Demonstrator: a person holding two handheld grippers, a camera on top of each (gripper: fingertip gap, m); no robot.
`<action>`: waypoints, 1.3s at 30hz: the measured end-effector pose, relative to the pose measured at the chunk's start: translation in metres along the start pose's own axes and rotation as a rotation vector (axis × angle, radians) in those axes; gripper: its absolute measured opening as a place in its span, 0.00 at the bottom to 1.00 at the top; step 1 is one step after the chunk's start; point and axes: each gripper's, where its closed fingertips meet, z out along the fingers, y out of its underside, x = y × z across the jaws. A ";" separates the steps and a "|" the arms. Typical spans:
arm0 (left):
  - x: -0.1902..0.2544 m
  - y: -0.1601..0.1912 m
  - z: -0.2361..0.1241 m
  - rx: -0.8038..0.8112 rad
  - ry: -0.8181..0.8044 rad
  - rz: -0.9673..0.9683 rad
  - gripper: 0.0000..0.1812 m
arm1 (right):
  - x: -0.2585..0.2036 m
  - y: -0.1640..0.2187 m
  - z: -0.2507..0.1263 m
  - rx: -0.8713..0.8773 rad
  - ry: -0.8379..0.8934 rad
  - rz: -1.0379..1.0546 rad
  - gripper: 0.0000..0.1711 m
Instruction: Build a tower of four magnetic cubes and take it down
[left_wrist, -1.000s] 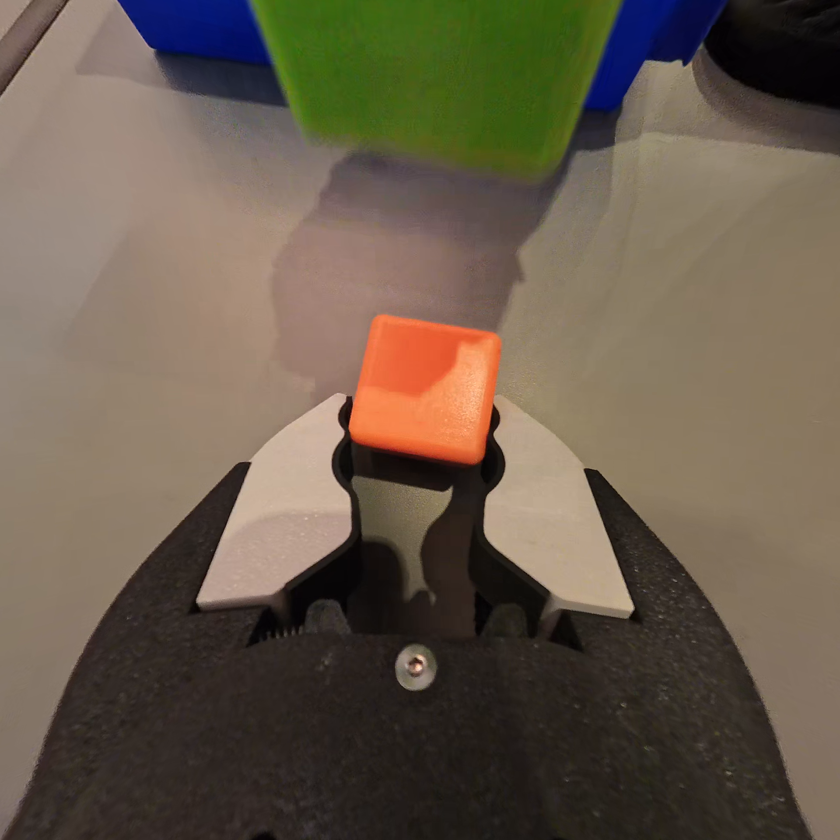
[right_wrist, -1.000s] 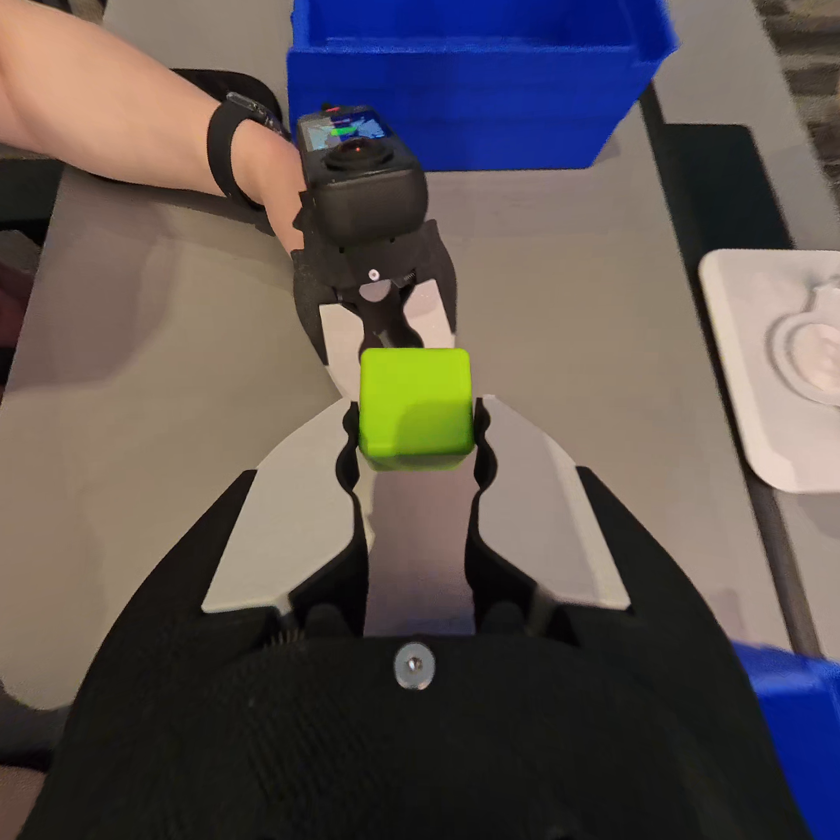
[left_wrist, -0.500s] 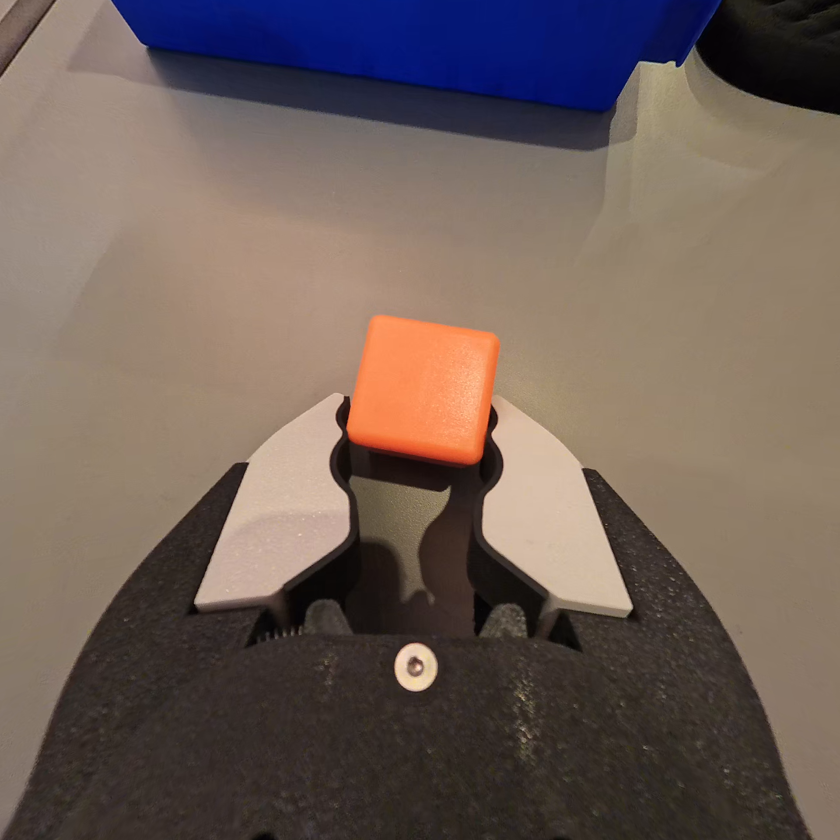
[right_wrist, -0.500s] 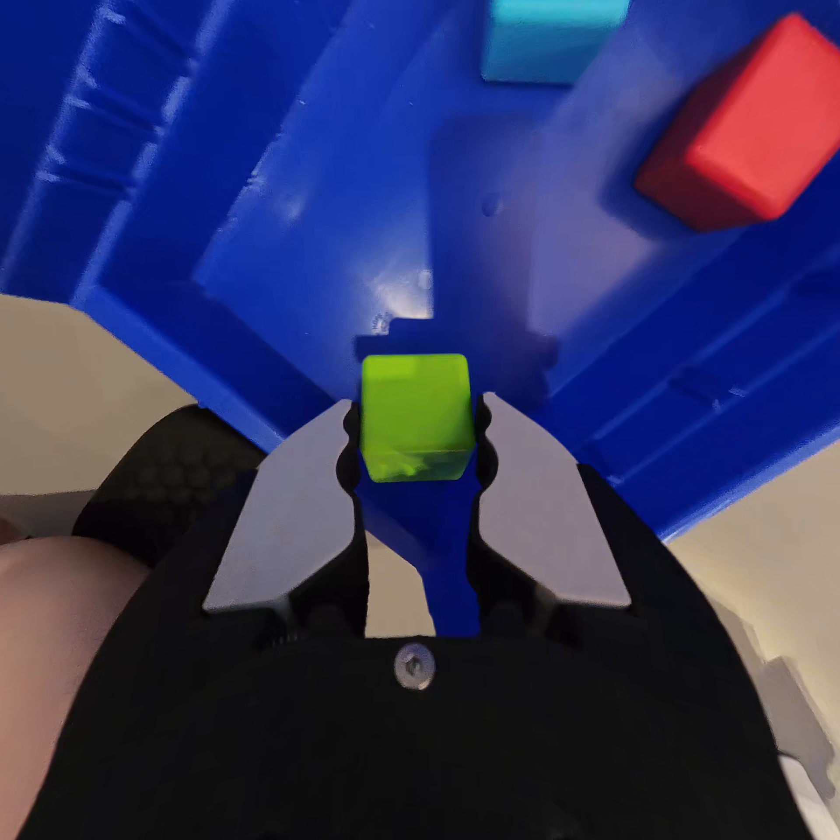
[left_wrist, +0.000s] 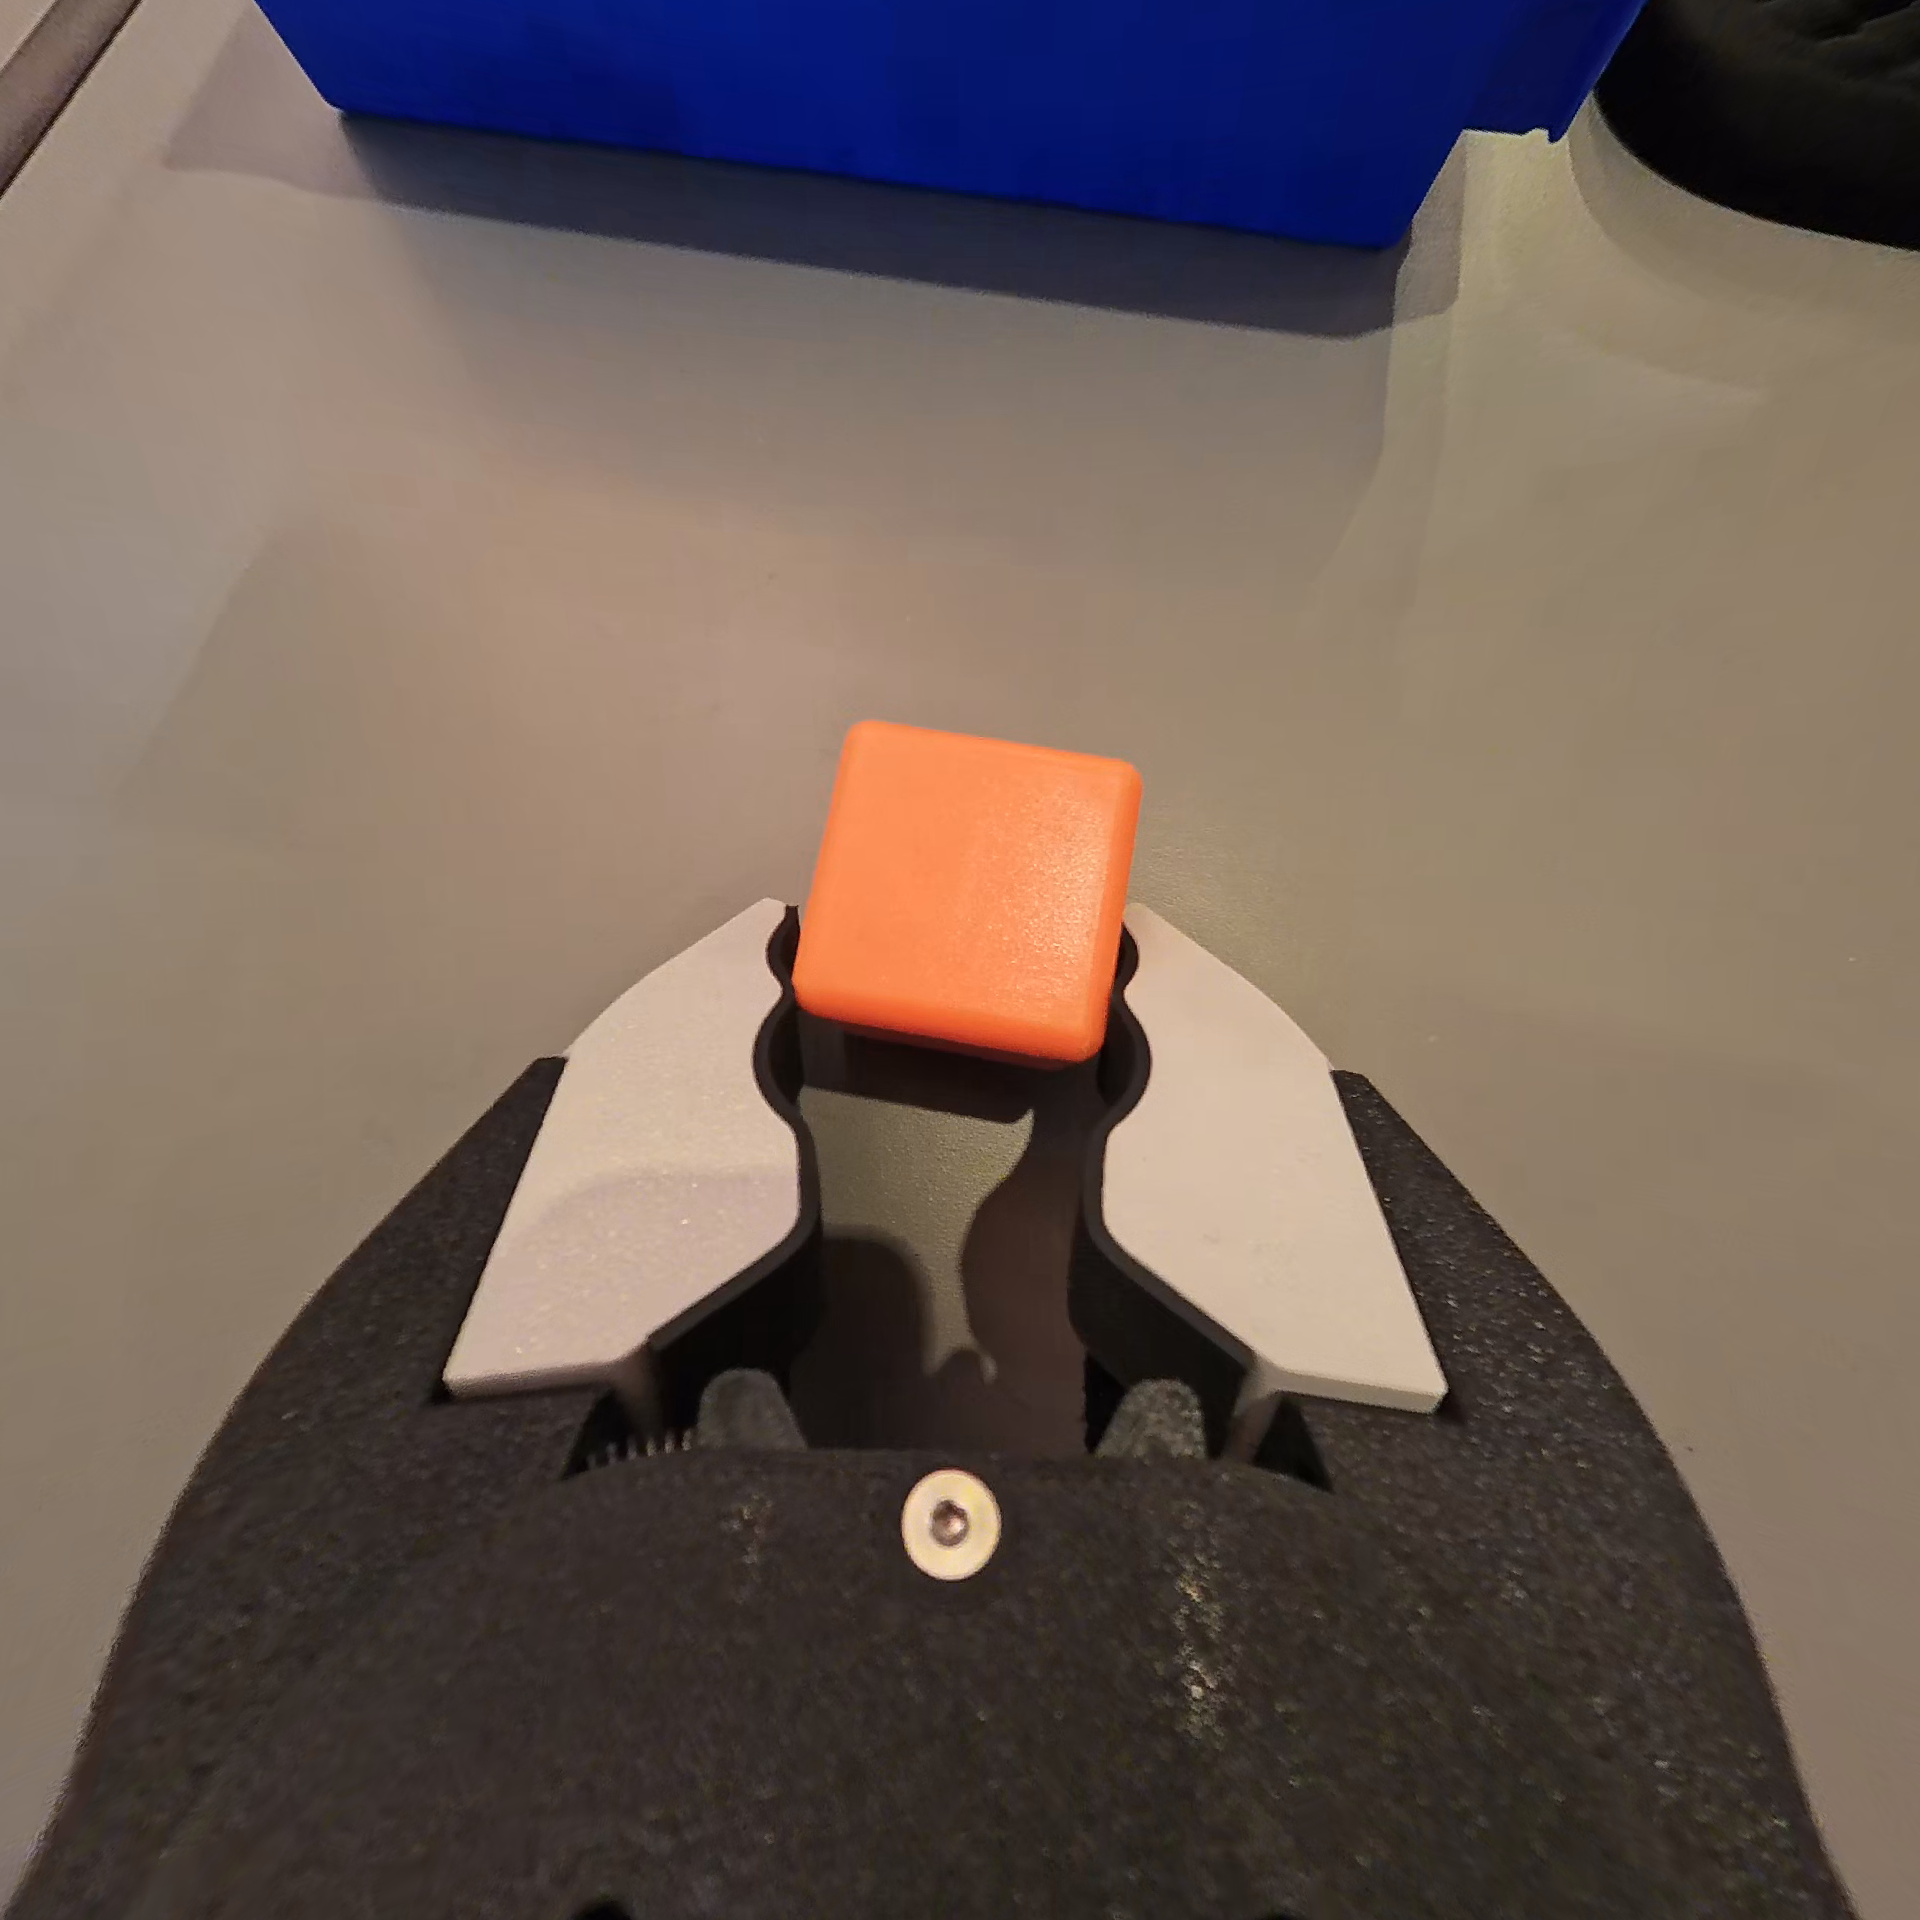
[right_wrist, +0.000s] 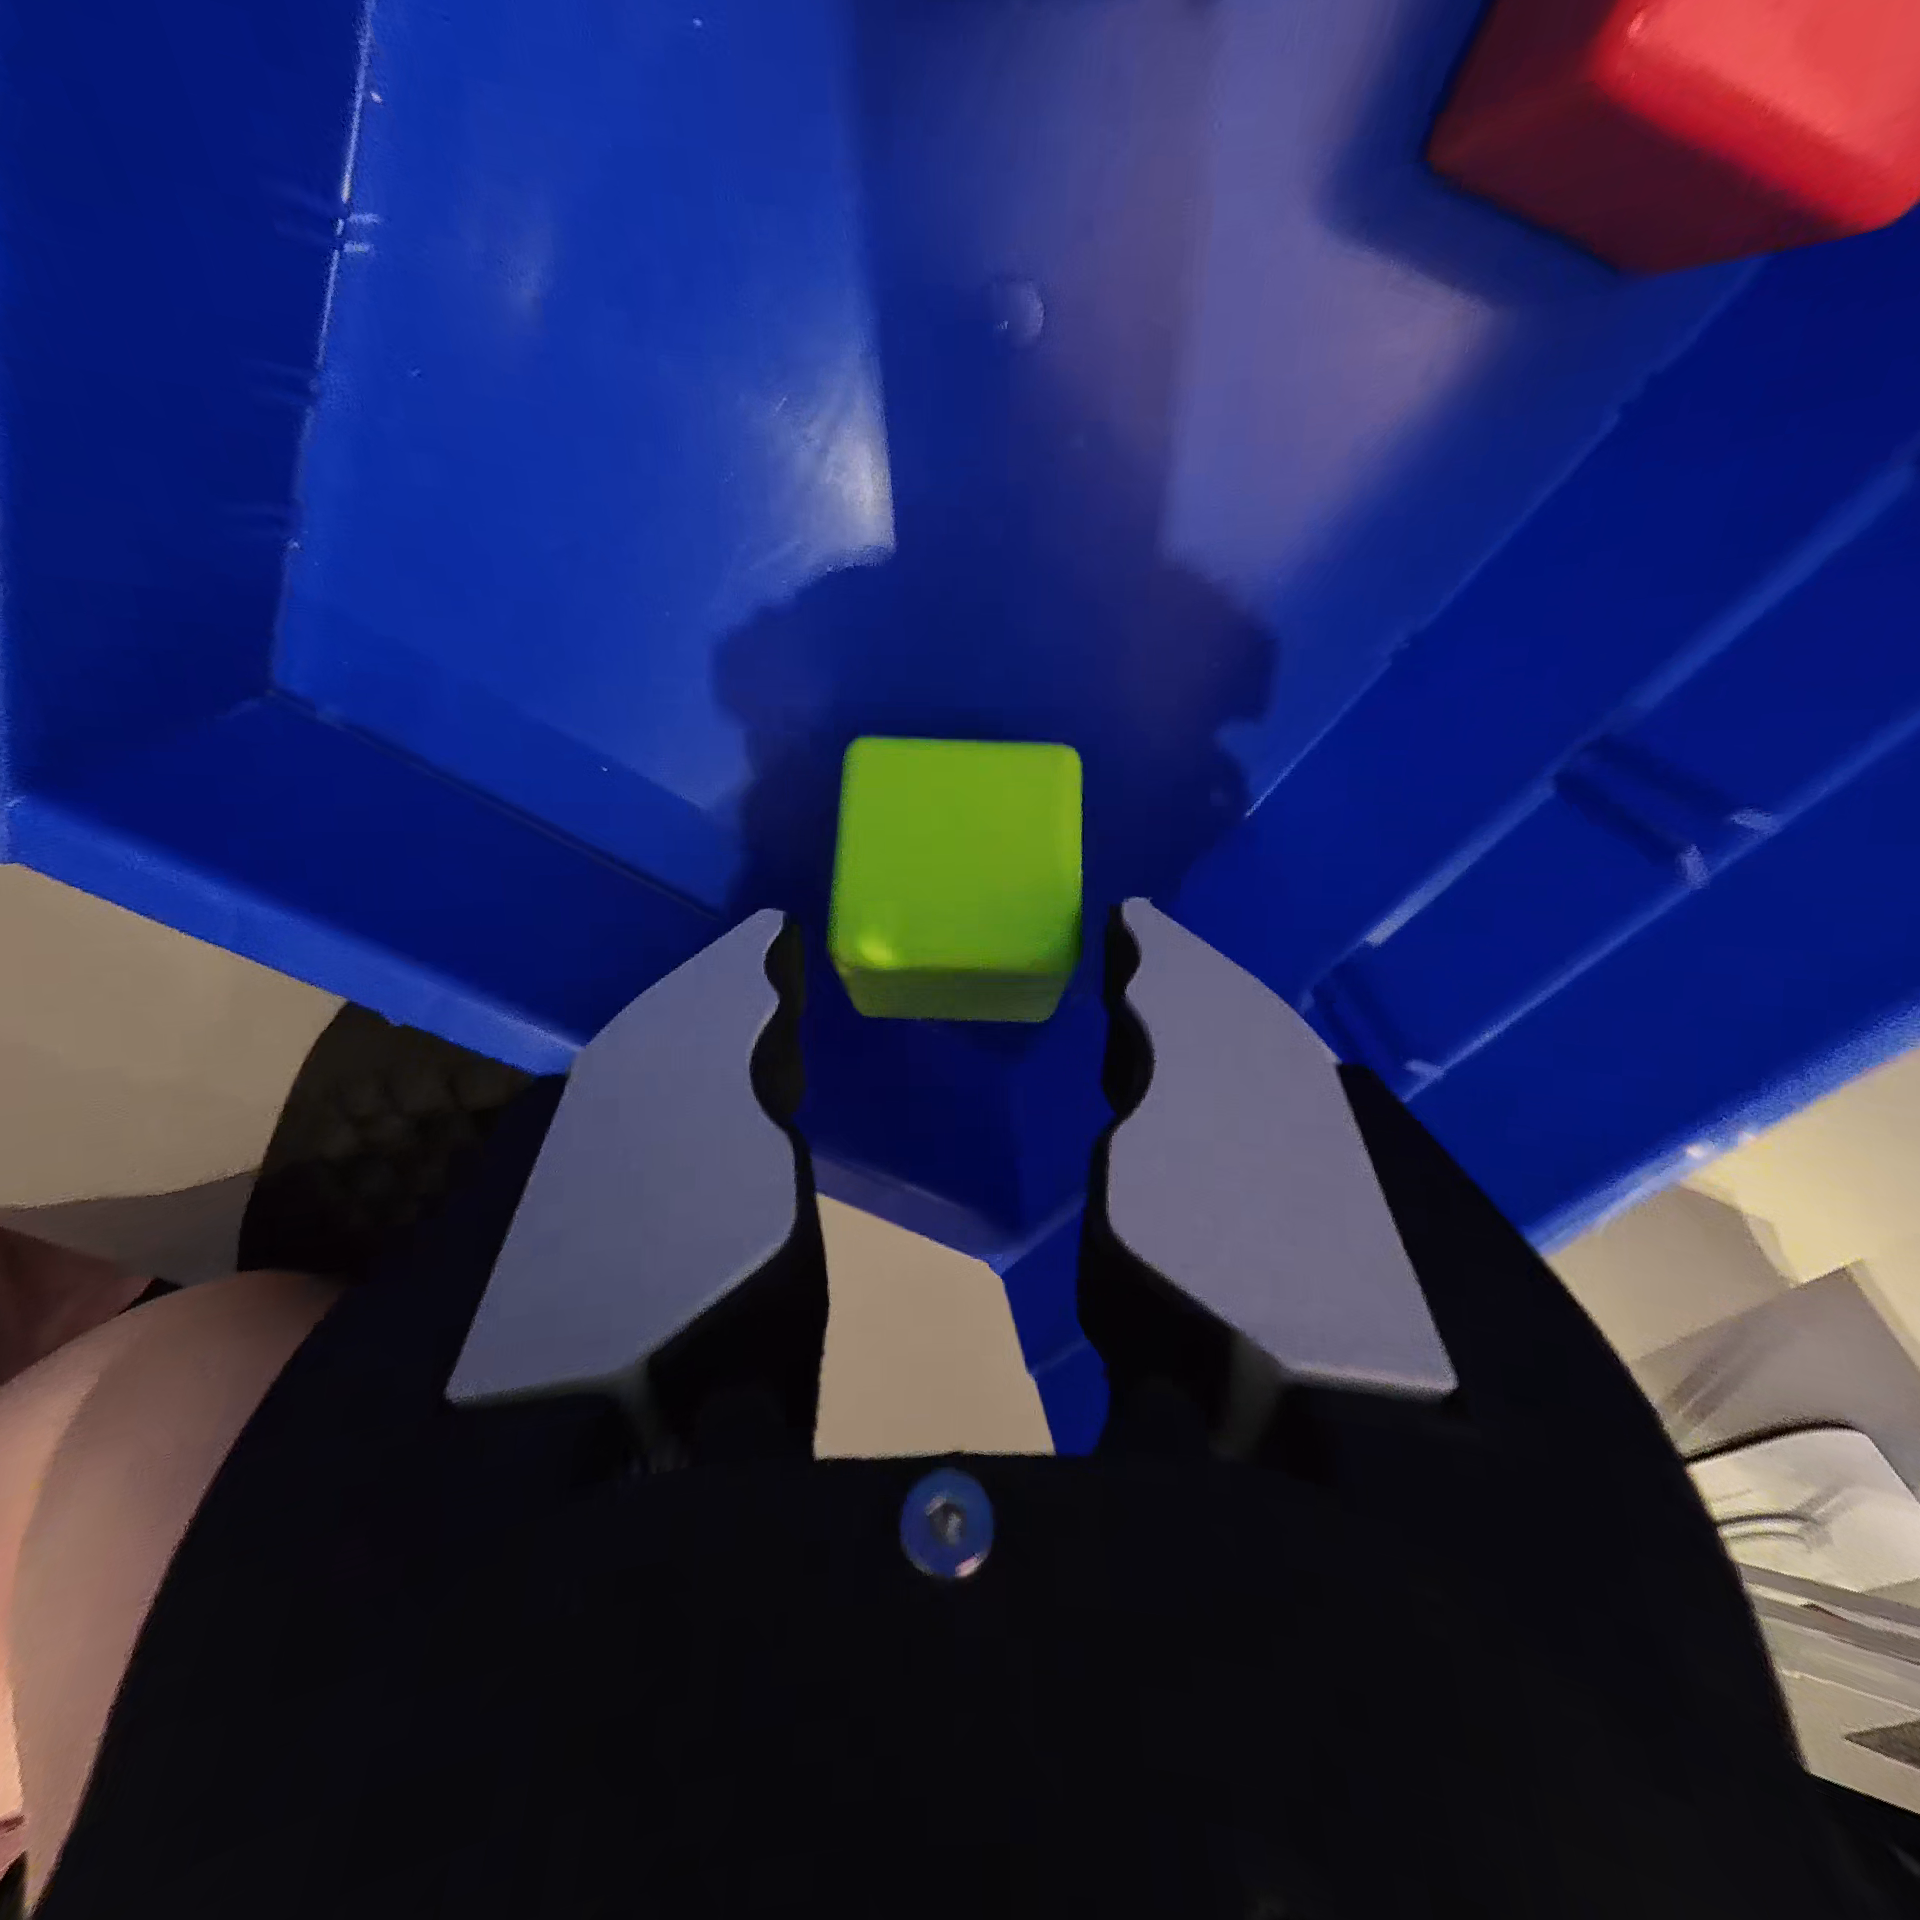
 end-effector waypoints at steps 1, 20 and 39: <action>0.000 0.000 0.000 -0.001 -0.002 -0.002 0.30 | 0.000 0.000 -0.003 0.012 0.008 0.001 0.35; 0.010 -0.091 -0.067 0.348 -0.036 -0.063 0.30 | -0.178 -0.133 -0.185 1.066 -0.152 -0.653 0.34; -0.008 -0.120 -0.109 0.444 -0.429 0.159 0.30 | -0.270 -0.184 -0.143 0.724 -0.912 -0.202 0.31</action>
